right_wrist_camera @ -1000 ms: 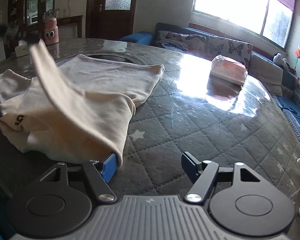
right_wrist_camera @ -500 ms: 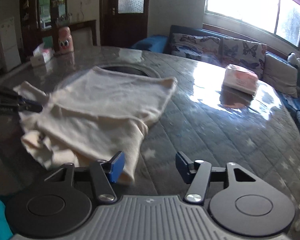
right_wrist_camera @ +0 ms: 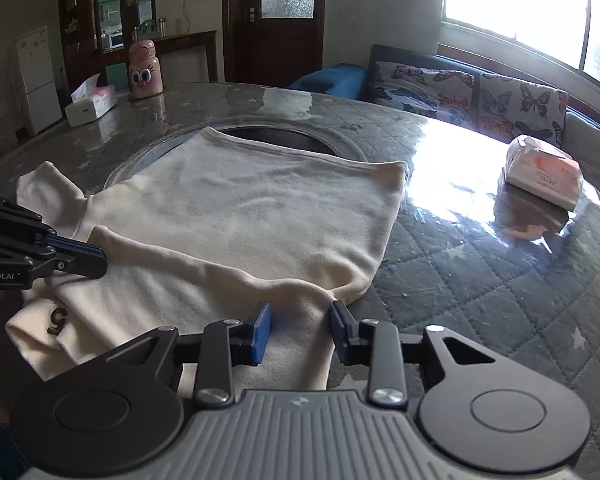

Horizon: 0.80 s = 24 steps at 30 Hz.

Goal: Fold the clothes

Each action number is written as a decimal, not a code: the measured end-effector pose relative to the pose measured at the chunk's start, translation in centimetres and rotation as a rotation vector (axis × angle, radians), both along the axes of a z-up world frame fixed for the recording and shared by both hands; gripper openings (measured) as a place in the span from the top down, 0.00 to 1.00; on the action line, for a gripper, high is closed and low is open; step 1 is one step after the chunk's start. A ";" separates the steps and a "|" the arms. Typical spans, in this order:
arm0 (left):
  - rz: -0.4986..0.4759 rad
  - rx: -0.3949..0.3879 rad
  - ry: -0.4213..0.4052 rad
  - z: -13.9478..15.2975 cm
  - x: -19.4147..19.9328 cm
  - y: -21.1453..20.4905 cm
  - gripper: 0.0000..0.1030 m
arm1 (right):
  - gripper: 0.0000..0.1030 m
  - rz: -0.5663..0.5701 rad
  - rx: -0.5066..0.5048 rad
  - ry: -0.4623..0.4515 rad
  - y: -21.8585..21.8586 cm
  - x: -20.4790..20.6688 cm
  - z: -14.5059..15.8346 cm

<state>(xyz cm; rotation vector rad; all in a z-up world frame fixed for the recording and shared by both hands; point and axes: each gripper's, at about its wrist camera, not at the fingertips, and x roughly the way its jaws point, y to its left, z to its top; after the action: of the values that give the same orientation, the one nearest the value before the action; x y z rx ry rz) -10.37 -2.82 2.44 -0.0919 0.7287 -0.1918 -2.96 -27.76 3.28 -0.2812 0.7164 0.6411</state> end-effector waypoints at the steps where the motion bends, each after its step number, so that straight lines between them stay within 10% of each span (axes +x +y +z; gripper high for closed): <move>1: 0.007 -0.001 -0.007 0.2 0.0 0.2 0.94 | 0.69 0.002 -0.003 -0.008 0.0 -0.1 0.2; 12: 0.130 -0.009 -0.039 1.0 -1.4 3.1 0.76 | 0.67 0.056 -0.028 -0.062 2.0 -1.2 1.0; 24: 0.601 0.077 -0.034 1.7 -5.8 13.6 0.58 | 0.60 0.334 0.005 -0.012 9.6 -5.2 0.6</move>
<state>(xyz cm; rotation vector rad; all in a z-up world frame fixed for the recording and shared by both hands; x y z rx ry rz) -16.13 10.74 4.09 -0.2288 0.6451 0.4067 -8.21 -18.13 3.85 -0.4042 0.6619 0.9568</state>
